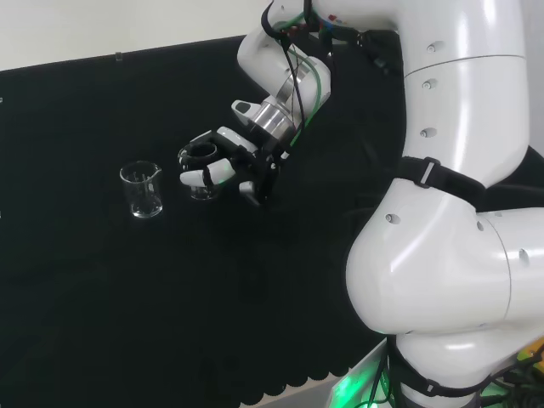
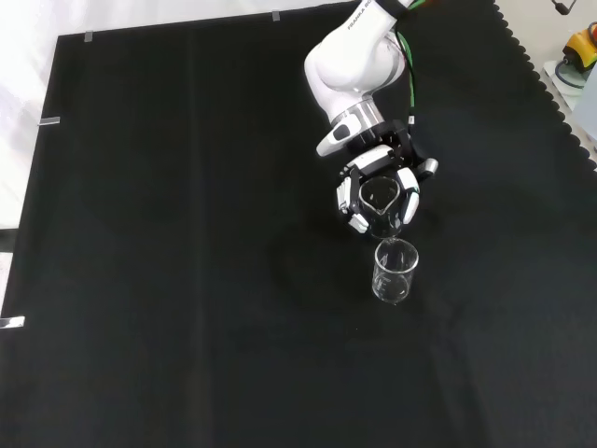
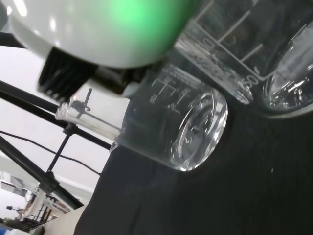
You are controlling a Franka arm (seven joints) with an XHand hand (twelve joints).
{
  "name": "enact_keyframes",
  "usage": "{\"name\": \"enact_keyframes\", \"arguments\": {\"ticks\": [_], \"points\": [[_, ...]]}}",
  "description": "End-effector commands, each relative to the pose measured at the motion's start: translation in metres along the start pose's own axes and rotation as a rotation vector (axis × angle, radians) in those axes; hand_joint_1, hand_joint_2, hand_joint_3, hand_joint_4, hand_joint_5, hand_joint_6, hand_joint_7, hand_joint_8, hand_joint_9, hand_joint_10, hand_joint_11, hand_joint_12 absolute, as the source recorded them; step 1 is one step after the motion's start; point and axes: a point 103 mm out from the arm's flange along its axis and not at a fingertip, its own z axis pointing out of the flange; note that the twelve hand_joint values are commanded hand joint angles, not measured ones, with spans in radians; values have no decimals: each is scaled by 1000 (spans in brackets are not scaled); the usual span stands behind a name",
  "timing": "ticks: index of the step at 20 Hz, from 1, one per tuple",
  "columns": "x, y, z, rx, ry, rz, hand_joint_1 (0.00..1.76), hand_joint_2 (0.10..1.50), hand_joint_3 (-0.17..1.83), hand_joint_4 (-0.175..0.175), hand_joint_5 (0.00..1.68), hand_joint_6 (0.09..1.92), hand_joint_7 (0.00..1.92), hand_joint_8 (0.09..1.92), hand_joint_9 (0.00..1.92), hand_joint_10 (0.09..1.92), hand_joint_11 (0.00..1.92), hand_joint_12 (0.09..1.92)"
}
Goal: Pick up the beaker on the right.
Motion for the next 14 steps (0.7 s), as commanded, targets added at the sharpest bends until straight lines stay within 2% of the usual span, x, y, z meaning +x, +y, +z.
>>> {"name": "enact_keyframes", "arguments": {"ticks": [1, 7, 14], "points": [[8, -5, -20, -48, -76, -20, 1425, 662, 607, -175, 1228, 690, 1298, 685, 1291, 608, 1229, 730], [6, -15, -34, -69, -82, -30, 1423, 668, 615, -175, 1207, 730, 1267, 740, 1264, 664, 1218, 737], [10, -20, -40, -58, -149, -42, 1422, 656, 662, -175, 1178, 799, 1237, 812, 1235, 736, 1195, 760]]}}
